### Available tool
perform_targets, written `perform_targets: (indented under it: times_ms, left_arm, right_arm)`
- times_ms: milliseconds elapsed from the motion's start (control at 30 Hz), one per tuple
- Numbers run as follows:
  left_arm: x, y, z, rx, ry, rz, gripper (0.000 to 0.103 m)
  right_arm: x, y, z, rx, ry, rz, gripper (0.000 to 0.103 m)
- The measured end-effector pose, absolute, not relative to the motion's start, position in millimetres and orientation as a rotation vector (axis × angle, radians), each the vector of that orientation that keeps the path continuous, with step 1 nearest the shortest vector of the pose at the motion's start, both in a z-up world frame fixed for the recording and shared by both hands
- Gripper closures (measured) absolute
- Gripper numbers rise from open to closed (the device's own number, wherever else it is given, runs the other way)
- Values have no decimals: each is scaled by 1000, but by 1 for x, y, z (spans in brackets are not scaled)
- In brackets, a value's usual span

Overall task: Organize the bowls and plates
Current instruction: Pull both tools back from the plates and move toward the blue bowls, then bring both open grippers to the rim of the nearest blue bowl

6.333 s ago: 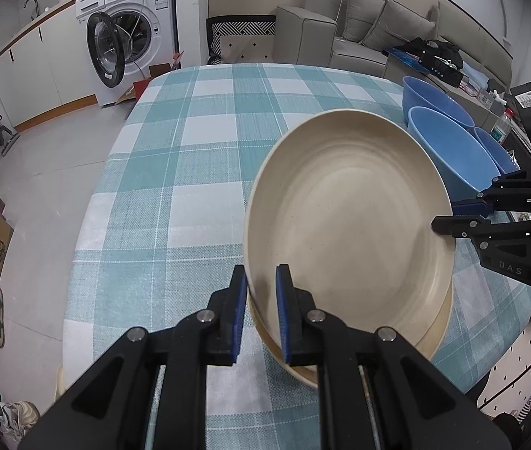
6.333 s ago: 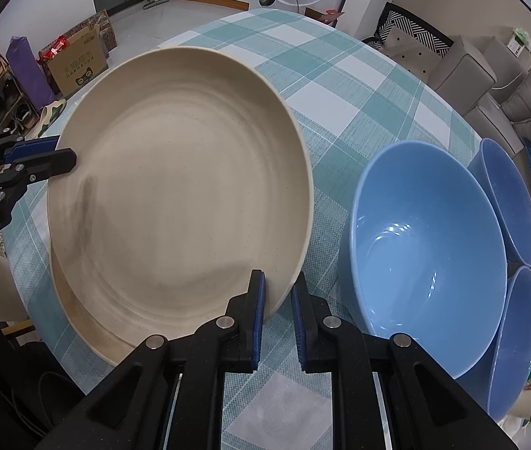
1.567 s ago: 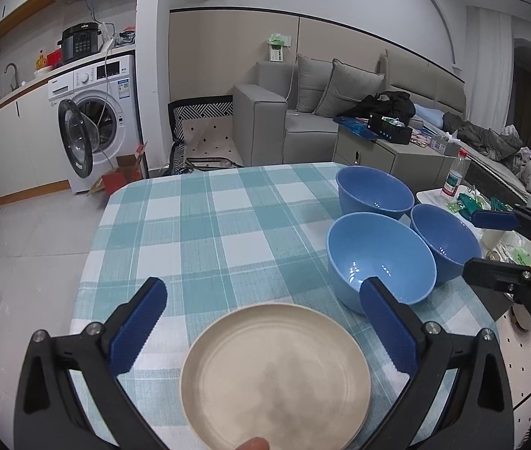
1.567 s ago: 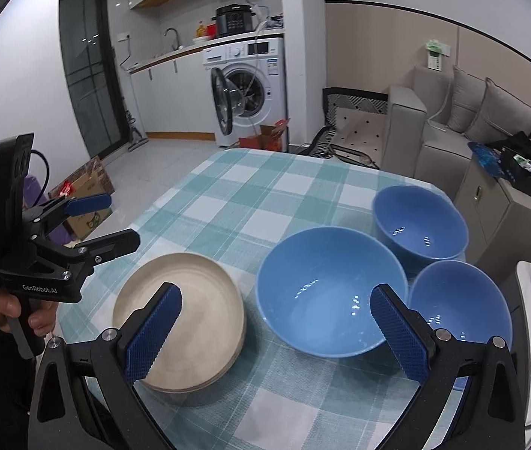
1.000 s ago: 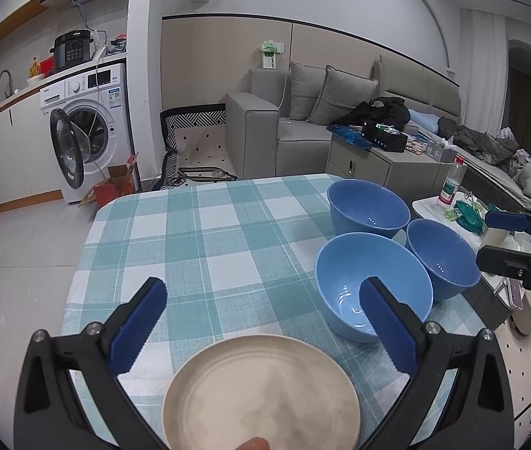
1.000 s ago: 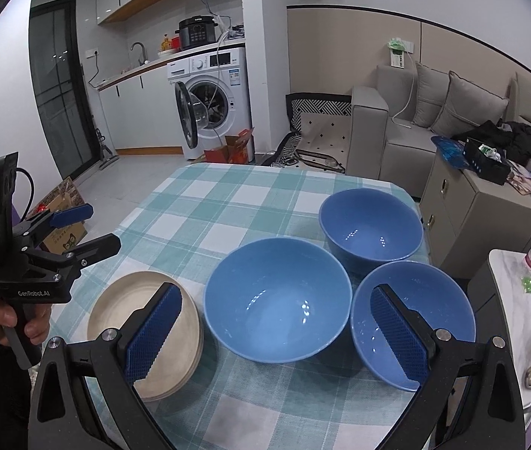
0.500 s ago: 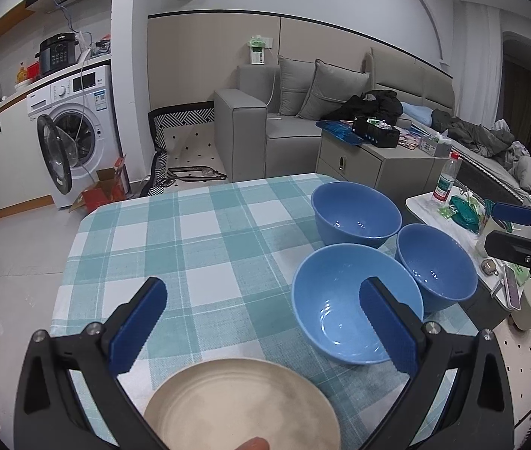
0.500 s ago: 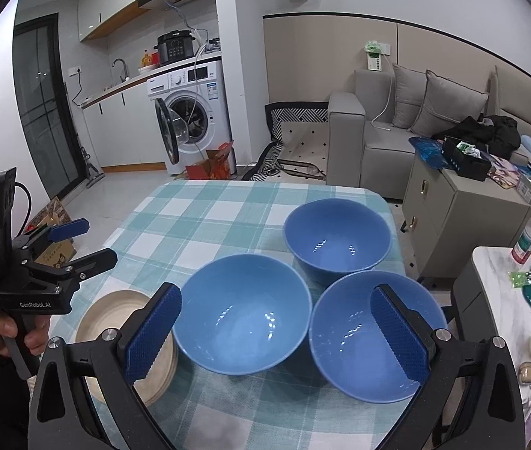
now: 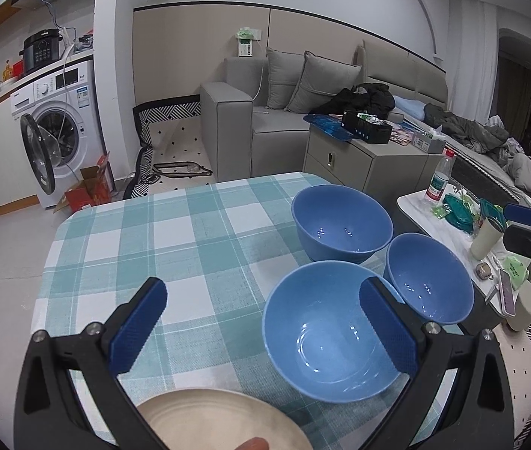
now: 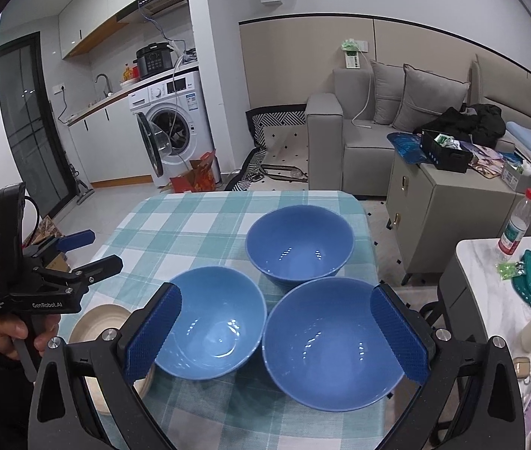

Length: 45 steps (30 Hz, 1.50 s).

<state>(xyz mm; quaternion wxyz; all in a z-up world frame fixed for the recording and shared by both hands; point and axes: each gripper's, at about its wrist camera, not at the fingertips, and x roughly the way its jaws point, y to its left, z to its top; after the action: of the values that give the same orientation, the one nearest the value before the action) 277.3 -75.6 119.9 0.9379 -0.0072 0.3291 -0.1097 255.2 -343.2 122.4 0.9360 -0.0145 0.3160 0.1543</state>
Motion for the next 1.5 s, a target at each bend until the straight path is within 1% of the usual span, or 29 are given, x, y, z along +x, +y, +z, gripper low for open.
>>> perform_targets:
  times_ms: [333, 800, 1167, 1500]
  left_arm:
    - [294, -85, 127, -10, 668, -230, 0]
    - [333, -105, 123, 4, 690, -251, 0]
    - [364, -115, 116, -3, 714, -253, 0]
    - [376, -118, 112, -3, 720, -257, 0]
  right_arm:
    - [269, -362, 123, -32, 651, 278, 1]
    - [297, -385, 119, 3, 663, 258, 1]
    - [337, -384, 99, 10, 717, 256, 1]
    - [353, -396, 98, 91, 716, 271, 1]
